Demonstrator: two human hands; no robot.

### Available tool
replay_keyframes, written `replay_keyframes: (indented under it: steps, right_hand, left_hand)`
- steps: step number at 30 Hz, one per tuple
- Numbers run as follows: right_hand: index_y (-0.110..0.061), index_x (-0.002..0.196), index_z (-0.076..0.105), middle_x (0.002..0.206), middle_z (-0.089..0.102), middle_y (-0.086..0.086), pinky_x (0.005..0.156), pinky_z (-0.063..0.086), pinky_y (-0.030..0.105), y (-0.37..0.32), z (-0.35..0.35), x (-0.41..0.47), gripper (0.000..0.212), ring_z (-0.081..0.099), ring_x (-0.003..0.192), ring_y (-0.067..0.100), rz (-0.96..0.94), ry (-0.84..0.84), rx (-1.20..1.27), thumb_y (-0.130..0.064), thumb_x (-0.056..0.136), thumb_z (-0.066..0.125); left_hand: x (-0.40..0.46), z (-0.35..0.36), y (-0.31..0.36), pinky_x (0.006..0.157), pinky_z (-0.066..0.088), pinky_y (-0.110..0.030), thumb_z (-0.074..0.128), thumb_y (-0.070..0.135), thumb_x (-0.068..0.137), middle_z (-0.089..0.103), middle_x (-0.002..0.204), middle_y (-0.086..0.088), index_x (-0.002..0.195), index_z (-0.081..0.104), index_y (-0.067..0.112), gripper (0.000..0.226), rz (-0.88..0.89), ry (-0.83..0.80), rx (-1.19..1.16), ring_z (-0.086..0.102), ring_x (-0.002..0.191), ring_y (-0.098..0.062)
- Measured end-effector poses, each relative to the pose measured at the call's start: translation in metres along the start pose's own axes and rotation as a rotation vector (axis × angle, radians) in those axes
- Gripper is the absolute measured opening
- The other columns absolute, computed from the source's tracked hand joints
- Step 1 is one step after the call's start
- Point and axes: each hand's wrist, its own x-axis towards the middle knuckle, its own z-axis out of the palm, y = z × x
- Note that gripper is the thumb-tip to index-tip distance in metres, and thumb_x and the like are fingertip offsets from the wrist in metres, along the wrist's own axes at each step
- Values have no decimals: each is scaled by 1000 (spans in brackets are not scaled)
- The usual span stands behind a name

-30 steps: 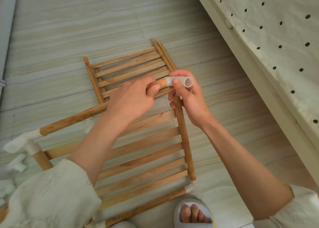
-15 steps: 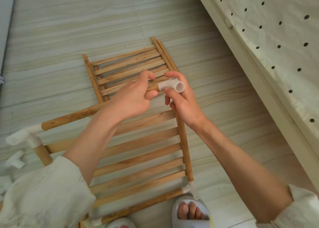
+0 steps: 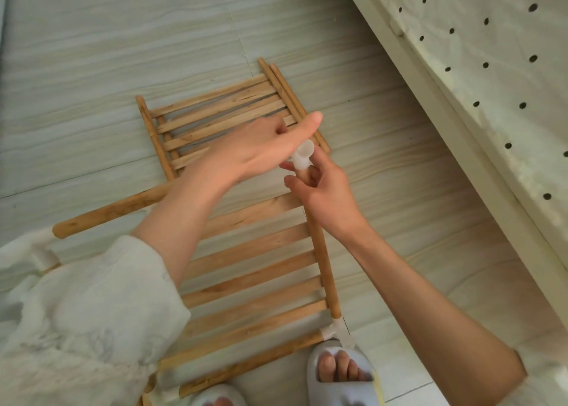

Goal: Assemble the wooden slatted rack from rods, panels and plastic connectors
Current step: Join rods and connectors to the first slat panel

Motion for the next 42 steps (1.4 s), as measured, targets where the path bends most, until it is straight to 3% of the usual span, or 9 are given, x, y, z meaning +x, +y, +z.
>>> replay_keyframes:
  steps: [4,6,18,22,23,24,25,28,42]
  right_hand:
    - [-12,85,65,86,63,-12,73,43,33,4,3,1,3,55,87,16,-1,92,-132,-10,83,64]
    - [-17,61,53,93,63,-10,77,39,26,5,7,0,26,54,91,14,12,137,-207,-14,85,63]
    - [-8,84,62,78,70,3,50,46,23,3,9,-8,9,56,59,11,180,94,63,-17,86,65]
    - [-16,100,57,90,62,-4,56,50,20,9,3,-11,23,59,70,11,201,42,66,-12,81,71]
    - [-15,101,58,91,62,-3,60,52,22,10,2,-12,23,59,73,11,196,22,30,-11,82,69]
    - [-14,100,61,91,64,1,63,53,22,10,3,-13,18,59,75,12,191,14,11,-11,83,68]
    - [-12,97,64,90,65,4,63,53,21,11,4,-14,12,59,75,11,181,14,17,-11,85,66]
    - [-14,92,67,81,64,-2,62,52,18,11,5,-17,6,58,72,7,182,21,56,-11,89,62]
    - [-3,102,68,94,65,9,79,49,22,-52,-31,-24,15,60,86,14,52,-60,249,-6,88,61]
  left_hand:
    - [4,-5,6,50,33,-25,42,48,92,47,59,3,77,58,19,36,-23,-119,-159,39,51,-13]
    - [6,-6,5,50,31,-26,45,37,88,43,59,0,67,49,16,30,-56,-125,-191,36,51,-14]
    - [12,12,1,64,27,-38,42,28,84,39,58,0,61,38,15,27,-86,-6,-210,32,55,-20]
    - [9,13,3,66,31,-41,33,34,92,29,100,15,89,50,6,33,-91,-55,-161,45,92,-34]
    - [9,14,3,66,31,-39,30,35,93,41,89,-26,77,46,6,37,-89,-59,-140,45,79,-35]
    - [8,14,4,67,32,-38,28,36,95,23,74,2,81,50,9,38,-86,-66,-116,49,84,-31]
    - [8,15,3,71,36,-38,26,37,96,39,119,6,91,52,7,39,-84,-69,-92,50,94,-29]
    - [7,16,4,83,38,-41,23,37,97,53,122,-11,92,48,9,38,-86,-76,-38,47,114,-32]
    - [-54,-34,18,86,40,-31,15,50,98,62,94,3,119,58,26,53,230,77,93,54,95,-19]
